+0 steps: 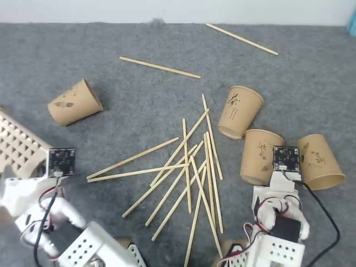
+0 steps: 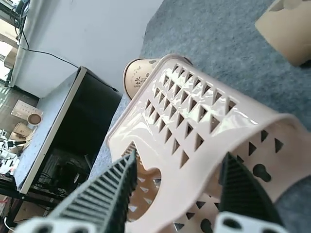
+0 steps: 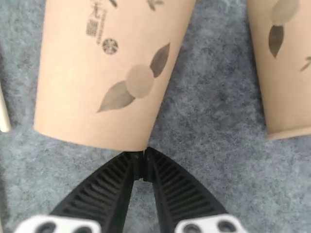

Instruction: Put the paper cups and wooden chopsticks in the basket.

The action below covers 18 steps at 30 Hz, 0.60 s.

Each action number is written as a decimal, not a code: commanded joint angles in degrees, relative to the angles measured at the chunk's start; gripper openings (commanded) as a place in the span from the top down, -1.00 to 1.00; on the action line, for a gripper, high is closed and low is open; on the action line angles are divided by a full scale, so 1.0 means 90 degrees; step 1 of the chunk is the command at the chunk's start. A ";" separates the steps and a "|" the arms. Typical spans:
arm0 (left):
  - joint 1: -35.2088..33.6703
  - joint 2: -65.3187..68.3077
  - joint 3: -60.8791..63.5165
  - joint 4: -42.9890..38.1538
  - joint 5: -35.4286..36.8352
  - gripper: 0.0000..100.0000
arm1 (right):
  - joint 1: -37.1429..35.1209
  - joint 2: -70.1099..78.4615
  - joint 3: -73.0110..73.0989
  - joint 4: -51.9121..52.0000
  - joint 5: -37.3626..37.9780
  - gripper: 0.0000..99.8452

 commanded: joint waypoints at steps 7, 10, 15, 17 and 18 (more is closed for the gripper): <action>0.0088 0.0205 -0.0034 -0.0508 -0.0186 0.47 | 0.0103 -0.0083 0.0117 -0.0083 0.0078 0.98; 0.0078 0.0733 -0.0151 -0.0654 -0.0293 0.47 | 0.0103 -0.0083 0.0117 -0.0083 0.0078 0.98; -0.0029 0.2188 -0.1148 -0.0850 -0.0283 0.47 | 0.0103 -0.0083 0.0117 -0.0083 0.0078 0.98; -0.0078 0.2989 -0.1695 -0.0860 -0.0313 0.47 | 0.0103 -0.0083 0.0117 -0.0083 0.0078 0.98; -0.0078 0.3380 -0.1929 -0.0869 -0.0332 0.47 | 0.0103 -0.0083 0.0117 -0.0083 0.0078 0.98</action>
